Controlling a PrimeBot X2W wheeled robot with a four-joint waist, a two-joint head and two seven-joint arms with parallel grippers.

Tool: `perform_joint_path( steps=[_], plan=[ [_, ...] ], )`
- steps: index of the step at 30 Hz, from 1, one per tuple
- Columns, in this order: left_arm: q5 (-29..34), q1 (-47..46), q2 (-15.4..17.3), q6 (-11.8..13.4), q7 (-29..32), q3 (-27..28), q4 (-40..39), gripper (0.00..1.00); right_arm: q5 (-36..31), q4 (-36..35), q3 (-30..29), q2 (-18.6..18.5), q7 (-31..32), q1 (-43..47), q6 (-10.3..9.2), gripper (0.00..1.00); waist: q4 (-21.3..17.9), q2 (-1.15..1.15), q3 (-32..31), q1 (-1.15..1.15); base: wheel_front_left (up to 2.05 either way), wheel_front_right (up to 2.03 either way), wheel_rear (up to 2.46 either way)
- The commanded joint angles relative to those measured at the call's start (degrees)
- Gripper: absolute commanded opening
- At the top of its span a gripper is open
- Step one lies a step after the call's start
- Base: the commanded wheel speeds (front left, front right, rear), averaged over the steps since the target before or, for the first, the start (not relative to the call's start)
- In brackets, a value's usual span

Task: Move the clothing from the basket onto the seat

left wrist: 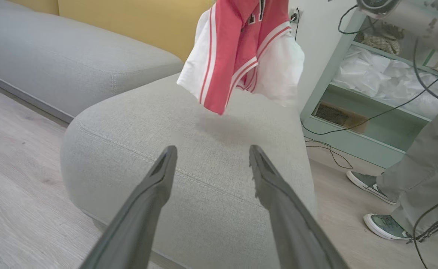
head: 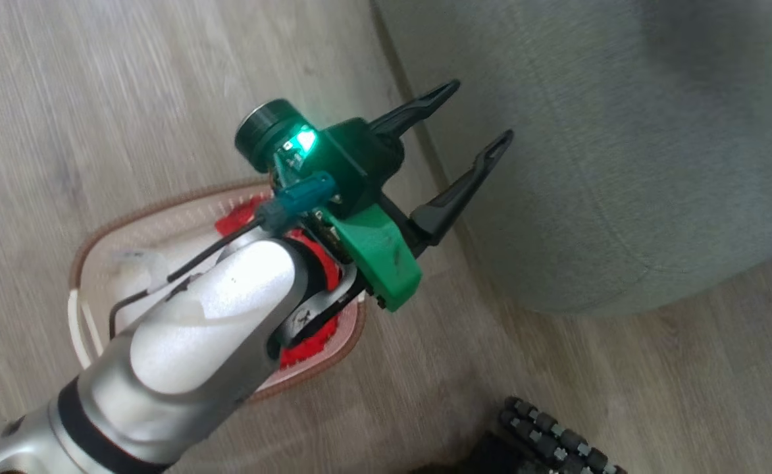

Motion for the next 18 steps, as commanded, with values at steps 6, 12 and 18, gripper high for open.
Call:
perform_joint_path(
  steps=[6, 12, 18],
  plan=[
    [1.3, -4.0, -0.3, -1.1, 0.8, 0.6, -3.0, 1.0, -3.0, 6.4, 0.7, -3.7, -0.4, -2.0, -0.02, 0.0, 2.9, 0.0, 6.0, -0.02, 0.0, 0.0, 0.0],
    [1.3, -4.8, -0.9, -1.4, 0.8, 0.1, -2.6, 1.0, -2.6, 15.8, 6.0, -2.3, 1.2, -3.1, -0.02, 0.0, 3.7, 0.0, 7.7, -0.02, 0.0, 0.0, 0.0],
    [1.0, -4.8, -1.0, -1.5, 0.3, -0.1, -1.8, 1.0, 0.5, 22.2, 13.6, -1.9, 7.9, -3.4, -0.02, 0.0, 4.5, 0.0, 7.7, -0.02, 0.0, 0.0, 0.0]
  ],
)
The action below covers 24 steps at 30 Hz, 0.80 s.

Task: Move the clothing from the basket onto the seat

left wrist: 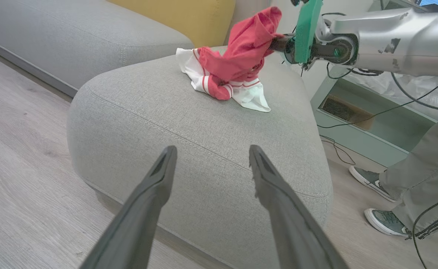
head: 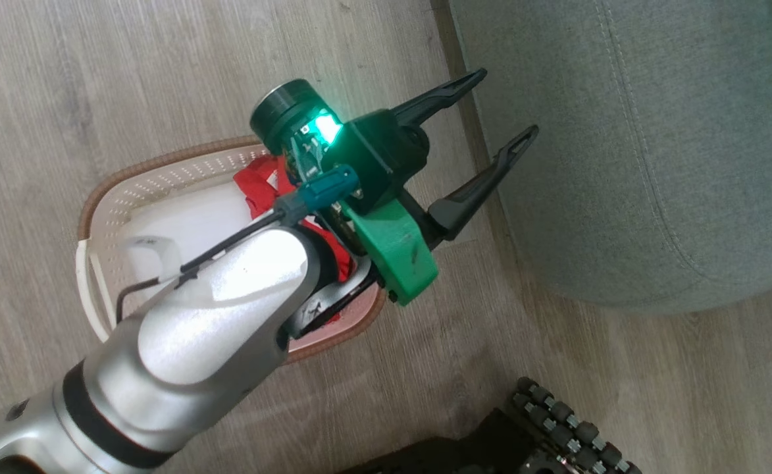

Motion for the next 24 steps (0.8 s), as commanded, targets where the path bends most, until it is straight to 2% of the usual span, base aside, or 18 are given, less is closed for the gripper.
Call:
perform_joint_path(
  steps=[1, 7, 8, 9, 10, 18, 24],
  plan=[
    [0.0, -1.4, -0.3, 0.0, -0.4, 1.6, -1.8, 1.0, 1.1, -0.5, 0.9, -2.0, 1.0, 0.2, -0.02, 0.0, 0.1, 0.0, -0.2, 0.0, 0.0, 0.0, 0.0],
    [-0.6, -1.1, -0.6, 0.0, -1.3, 1.6, -1.0, 1.0, 7.3, 1.3, 8.3, -2.9, 9.7, 1.1, -0.02, 0.0, 1.0, 0.0, -1.8, 0.0, 0.0, 0.0, 0.0],
    [-0.7, -1.0, -0.7, 0.1, -1.4, 1.6, -0.9, 1.0, 7.8, 1.4, 9.0, -3.2, 10.2, 1.0, -0.02, 0.24, 1.1, 0.0, -2.1, 0.0, 0.0, 0.0, 0.0],
    [-0.8, -0.9, -0.7, 0.1, -1.6, 1.7, -0.8, 1.0, 8.3, 1.4, 9.5, -3.5, 10.4, 1.0, -0.02, 0.57, 1.2, 0.0, -2.4, 0.0, 0.0, 0.0, 0.0],
    [-0.9, -0.8, -0.7, 0.2, -1.7, 1.7, -0.7, 1.0, 8.8, 1.5, 10.0, -3.8, 10.5, 0.8, -0.02, 1.0, 1.3, 0.0, -2.7, 0.0, 0.0, 0.0, 0.0],
    [-1.9, 0.8, -0.6, 0.5, -3.2, 1.9, 0.6, 1.0, 11.5, 2.6, 13.6, -4.7, 14.9, 0.3, -0.02, 1.0, 1.1, 0.0, -6.7, 0.0, 0.0, 0.0, 0.0],
    [-3.6, 3.4, -0.3, 1.0, -5.0, 2.5, 2.0, 1.0, 14.0, 1.6, 17.6, -5.8, 21.9, 1.0, -0.02, 1.0, 0.1, 0.0, -12.1, 0.0, 0.0, 0.0, 0.0]
  ],
)
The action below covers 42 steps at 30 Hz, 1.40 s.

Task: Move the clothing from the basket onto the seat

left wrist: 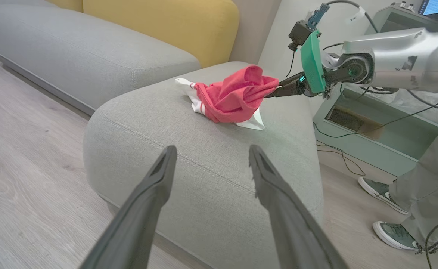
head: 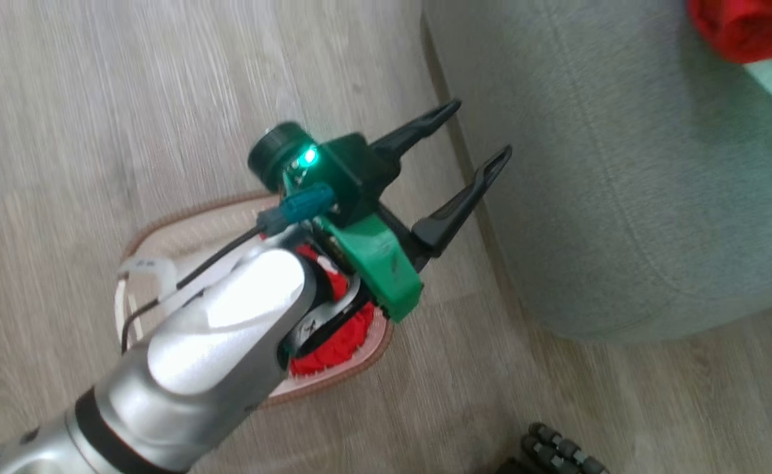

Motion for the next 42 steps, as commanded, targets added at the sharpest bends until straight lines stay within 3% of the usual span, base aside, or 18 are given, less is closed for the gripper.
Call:
perform_joint_path(
  steps=[1, 10, 28, 34, 42],
  plan=[
    [-0.5, -0.1, 0.4, 0.5, -0.8, 2.4, -1.7, 1.0, 0.7, -1.3, 0.4, -3.5, 1.0, 1.0, -0.02, 1.0, -0.7, 0.0, -2.7, 0.0, 0.0, 0.0, 0.0],
    [-3.0, 5.0, 1.3, 2.1, -3.6, 3.6, -1.2, 1.0, 2.9, -8.0, 4.1, -9.0, 4.1, 3.3, -0.02, 1.0, -1.2, 0.0, -11.4, 0.0, 0.0, 0.0, 0.0],
    [-6.5, 12.6, 3.3, 5.9, -7.5, 6.7, -2.1, 1.0, 5.9, -21.7, -1.8, -16.7, -10.3, 12.6, -0.02, 1.0, 4.4, 0.0, -23.3, 0.0, 0.0, 0.0, 0.0],
    [-7.5, 15.1, 5.3, 7.7, -8.8, 8.8, -2.5, 1.0, 5.3, -24.6, -7.6, -16.2, -15.9, 18.9, -0.02, 1.0, 7.2, 0.0, -25.2, 0.0, 0.0, 0.0, 0.0],
    [-8.2, 18.4, 7.7, 10.1, -10.7, 11.3, -2.6, 1.0, 1.4, -28.3, -17.6, -10.9, -22.8, 29.0, -0.02, 1.0, 10.7, 0.0, -27.3, 0.0, 0.0, 0.0, 0.0]
  ],
)
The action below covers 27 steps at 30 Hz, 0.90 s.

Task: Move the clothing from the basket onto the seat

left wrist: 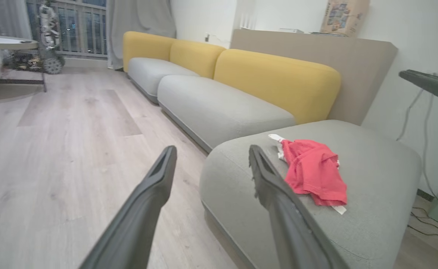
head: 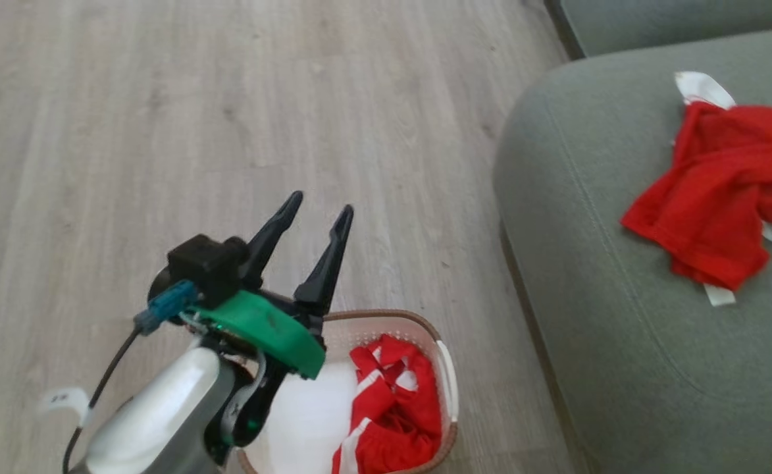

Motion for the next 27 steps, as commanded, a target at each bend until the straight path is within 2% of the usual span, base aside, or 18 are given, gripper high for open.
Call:
perform_joint_path(
  steps=[1, 6, 10, 14, 20, 24, 27],
  plan=[
    [-0.1, -2.0, 1.8, 0.2, -0.6, 2.8, -1.9, 1.0, -0.5, -1.5, -1.2, -1.6, -1.0, 1.3, -0.02, 1.0, 1.3, 0.0, -0.8, 0.01, 0.0, 0.0, 0.0],
    [-0.3, 0.3, 3.2, 1.1, -1.8, 4.0, -1.4, 1.0, -6.1, -7.7, -10.9, 4.6, -4.2, 12.1, -0.02, 1.0, 3.8, 0.0, -1.4, 0.01, 0.0, 0.0, 0.0],
    [-0.1, 2.1, 4.3, 2.3, -2.8, 5.4, -0.9, 1.0, -11.7, -14.8, -18.0, 12.0, -4.5, 20.4, -0.02, 1.0, 5.2, 0.0, -1.6, 0.01, 0.0, 0.0, 0.0],
    [0.0, 4.2, 5.0, 3.7, -3.9, 7.7, -0.5, 1.0, -16.4, -22.0, -22.3, 19.4, -4.2, 26.8, -0.02, 1.0, 6.0, 0.0, -1.9, 0.01, 0.0, 0.0, 0.0],
    [0.6, 8.3, 4.5, 5.2, -4.7, 11.3, -0.4, 1.0, -21.3, -28.7, -24.4, 27.8, -4.0, 32.6, -0.02, 1.0, 6.7, 0.0, -2.2, 0.01, 0.0, 0.0, 0.0],
    [2.9, 11.0, 3.9, 6.3, -4.8, 13.9, -0.7, 1.0, -23.2, -30.0, -23.7, 31.6, -4.4, 34.9, -0.02, 1.0, 7.0, 0.0, -2.4, 0.01, 0.0, 0.0, 0.0],
    [5.1, 13.1, 3.3, 5.9, -4.8, 16.2, -1.4, 1.0, -24.0, -30.3, -22.3, 33.7, -4.6, 36.1, -0.02, 1.0, 7.1, 0.0, -2.4, 0.01, 0.0, 0.0, 0.0]
  ],
)
